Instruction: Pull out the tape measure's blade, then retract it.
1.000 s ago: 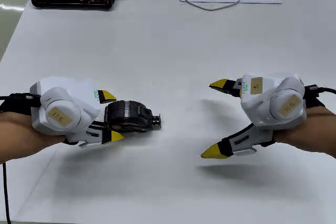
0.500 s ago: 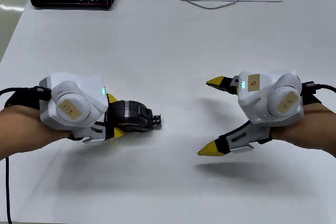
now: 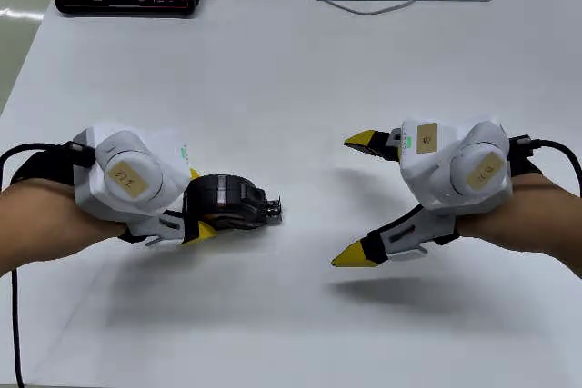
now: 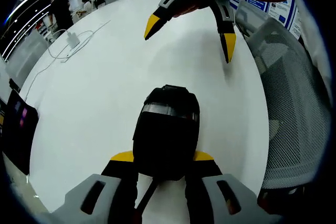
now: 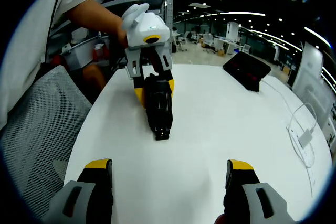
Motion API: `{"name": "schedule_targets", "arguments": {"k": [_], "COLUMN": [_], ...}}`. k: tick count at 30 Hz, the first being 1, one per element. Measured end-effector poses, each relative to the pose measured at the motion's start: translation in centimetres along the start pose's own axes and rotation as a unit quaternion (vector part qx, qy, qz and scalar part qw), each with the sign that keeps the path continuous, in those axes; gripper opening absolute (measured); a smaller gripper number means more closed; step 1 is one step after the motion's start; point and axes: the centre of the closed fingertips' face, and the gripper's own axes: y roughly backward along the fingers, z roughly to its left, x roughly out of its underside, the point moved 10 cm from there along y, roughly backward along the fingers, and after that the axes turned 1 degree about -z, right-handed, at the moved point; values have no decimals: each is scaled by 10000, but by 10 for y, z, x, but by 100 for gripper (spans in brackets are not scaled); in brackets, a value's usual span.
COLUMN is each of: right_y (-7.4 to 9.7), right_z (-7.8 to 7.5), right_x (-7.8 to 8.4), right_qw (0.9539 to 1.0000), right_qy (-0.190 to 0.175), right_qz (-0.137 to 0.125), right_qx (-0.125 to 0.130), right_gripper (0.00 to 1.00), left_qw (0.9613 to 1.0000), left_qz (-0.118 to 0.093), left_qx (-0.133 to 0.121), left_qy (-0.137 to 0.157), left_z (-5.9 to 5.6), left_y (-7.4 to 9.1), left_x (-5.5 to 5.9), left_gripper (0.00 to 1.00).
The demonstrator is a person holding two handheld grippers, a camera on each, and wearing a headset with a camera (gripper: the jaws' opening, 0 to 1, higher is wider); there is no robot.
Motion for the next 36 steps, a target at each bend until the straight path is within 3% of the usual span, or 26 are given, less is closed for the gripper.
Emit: {"name": "schedule_targets", "arguments": {"k": [12, 19, 29, 36], "right_y": [-18, -30, -46, -56], "right_z": [-7, -6, -3, 3], "right_x": [-4, -7, -8, -7], "right_qw": [9995, 9989, 9987, 9983], "right_qy": [-141, -177, -14, -43], "right_qz": [-231, -332, -388, -459], "right_qx": [-156, -282, -317, -367], "right_gripper": [80, 73, 54, 46], "left_qw": [9999, 9997, 9991, 9988], "left_qz": [93, 96, 70, 72], "left_qx": [-25, -45, 50, 10], "left_qy": [-52, -228, -408, -487], "left_z": [0, 0, 2, 3], "left_y": [-3, -3, -2, -2], "left_x": [1, 0, -1, -1], "left_gripper": [29, 29, 29, 28]}}
